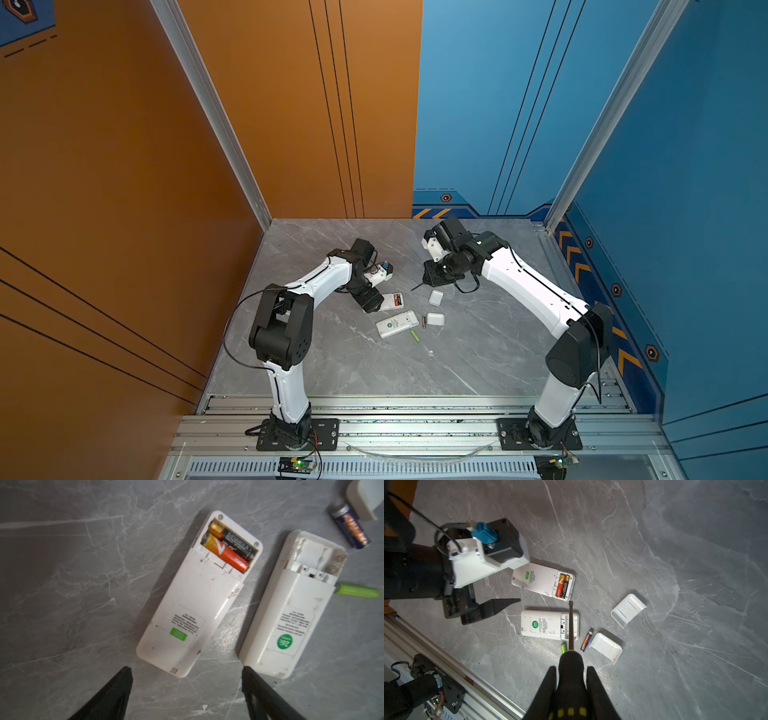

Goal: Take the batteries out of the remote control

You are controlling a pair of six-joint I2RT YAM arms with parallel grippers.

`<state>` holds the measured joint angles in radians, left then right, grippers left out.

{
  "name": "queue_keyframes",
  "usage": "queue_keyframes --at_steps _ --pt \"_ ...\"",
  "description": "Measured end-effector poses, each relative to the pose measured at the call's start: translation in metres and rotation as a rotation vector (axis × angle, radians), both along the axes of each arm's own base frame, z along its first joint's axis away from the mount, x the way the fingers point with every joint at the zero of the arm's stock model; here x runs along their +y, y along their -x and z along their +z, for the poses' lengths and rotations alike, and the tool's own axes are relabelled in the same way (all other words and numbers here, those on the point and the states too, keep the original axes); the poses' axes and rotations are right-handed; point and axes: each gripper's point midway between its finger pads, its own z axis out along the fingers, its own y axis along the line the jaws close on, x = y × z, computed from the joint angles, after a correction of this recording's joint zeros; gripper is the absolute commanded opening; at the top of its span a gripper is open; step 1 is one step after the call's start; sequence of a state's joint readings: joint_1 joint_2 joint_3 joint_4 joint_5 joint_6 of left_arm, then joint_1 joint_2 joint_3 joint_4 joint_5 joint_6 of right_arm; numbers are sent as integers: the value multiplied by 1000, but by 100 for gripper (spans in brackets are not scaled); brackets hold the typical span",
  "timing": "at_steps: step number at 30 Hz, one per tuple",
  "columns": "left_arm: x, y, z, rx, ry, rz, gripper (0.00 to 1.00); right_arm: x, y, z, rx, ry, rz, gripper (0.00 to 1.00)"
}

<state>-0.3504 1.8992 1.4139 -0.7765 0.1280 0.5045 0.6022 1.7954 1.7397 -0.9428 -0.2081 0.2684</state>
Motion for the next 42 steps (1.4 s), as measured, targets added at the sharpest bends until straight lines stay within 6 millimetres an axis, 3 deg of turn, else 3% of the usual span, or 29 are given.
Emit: queue_keyframes --at_steps 7,11,18,27,42 --pt "13 -3 -19 22 -47 -38 93 14 6 -12 45 -14 37 0" --pt "11 -5 -23 18 -43 -56 88 19 11 -12 52 -16 44 0" --pt "-1 -1 -35 14 -32 -87 66 29 21 -16 65 -12 50 0" --pt "-6 4 -40 -49 -46 -98 37 22 20 -31 76 36 19 0" --pt "-23 20 -33 -249 -123 -203 29 13 9 -46 34 100 64 0"
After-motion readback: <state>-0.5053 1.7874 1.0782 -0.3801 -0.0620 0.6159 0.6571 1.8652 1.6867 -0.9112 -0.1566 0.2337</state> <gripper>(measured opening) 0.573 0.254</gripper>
